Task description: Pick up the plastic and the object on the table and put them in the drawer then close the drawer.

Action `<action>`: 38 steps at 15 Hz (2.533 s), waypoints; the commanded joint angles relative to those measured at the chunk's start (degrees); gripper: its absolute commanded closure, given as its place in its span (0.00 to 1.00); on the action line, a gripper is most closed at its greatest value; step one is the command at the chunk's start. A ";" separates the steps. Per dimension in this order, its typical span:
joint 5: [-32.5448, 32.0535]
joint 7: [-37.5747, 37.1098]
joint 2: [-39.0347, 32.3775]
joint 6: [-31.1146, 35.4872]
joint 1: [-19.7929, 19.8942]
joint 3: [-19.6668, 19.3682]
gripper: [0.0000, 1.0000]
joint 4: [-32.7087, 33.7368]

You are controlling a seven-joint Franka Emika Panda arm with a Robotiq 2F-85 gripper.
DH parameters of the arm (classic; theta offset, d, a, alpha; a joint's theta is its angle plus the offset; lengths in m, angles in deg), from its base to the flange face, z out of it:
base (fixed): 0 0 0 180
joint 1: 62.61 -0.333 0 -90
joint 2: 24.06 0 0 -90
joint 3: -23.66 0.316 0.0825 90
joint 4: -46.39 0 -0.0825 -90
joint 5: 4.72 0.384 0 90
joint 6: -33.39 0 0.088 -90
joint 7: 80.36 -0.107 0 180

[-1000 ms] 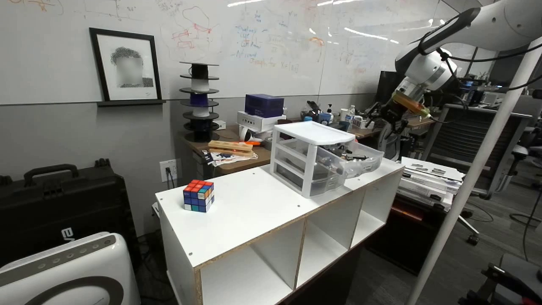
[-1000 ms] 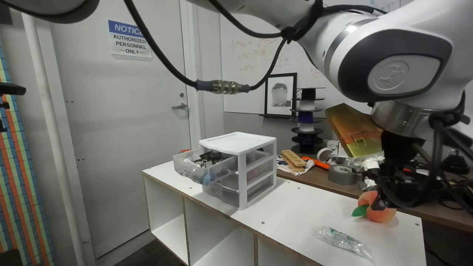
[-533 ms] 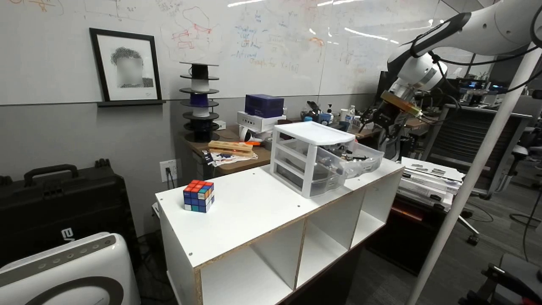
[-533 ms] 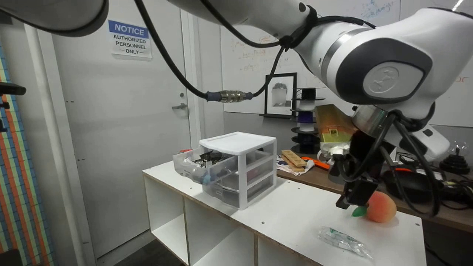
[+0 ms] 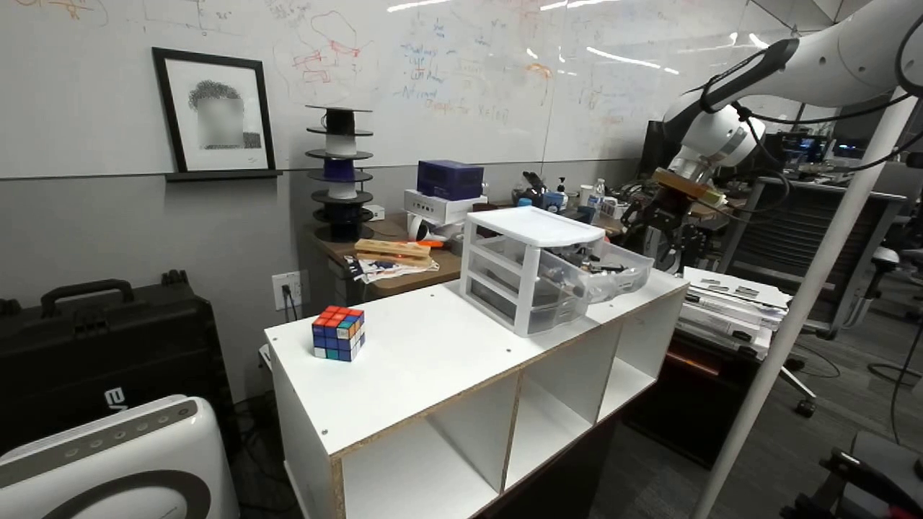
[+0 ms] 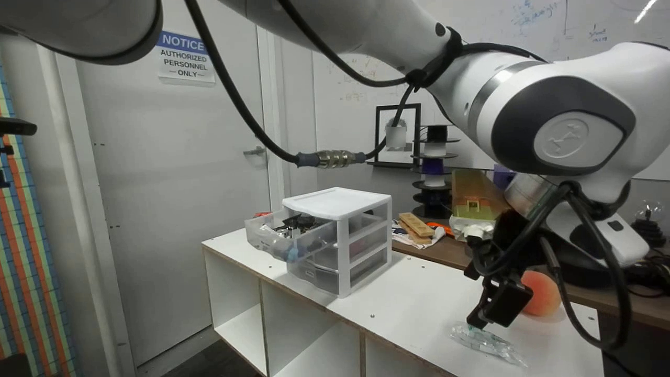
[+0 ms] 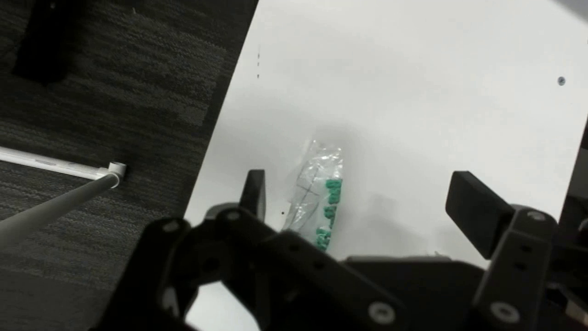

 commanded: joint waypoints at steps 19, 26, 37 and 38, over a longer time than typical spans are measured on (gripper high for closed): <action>-6.09 -9.23 -13.34 -7.20 1.39 0.49 0.65 18.71; -7.90 -8.29 -14.13 -10.10 1.89 0.35 1.00 21.87; -10.72 8.84 1.61 -5.43 -5.09 -0.18 1.00 7.73; -11.04 11.27 4.02 -4.81 -5.85 -0.07 1.00 5.56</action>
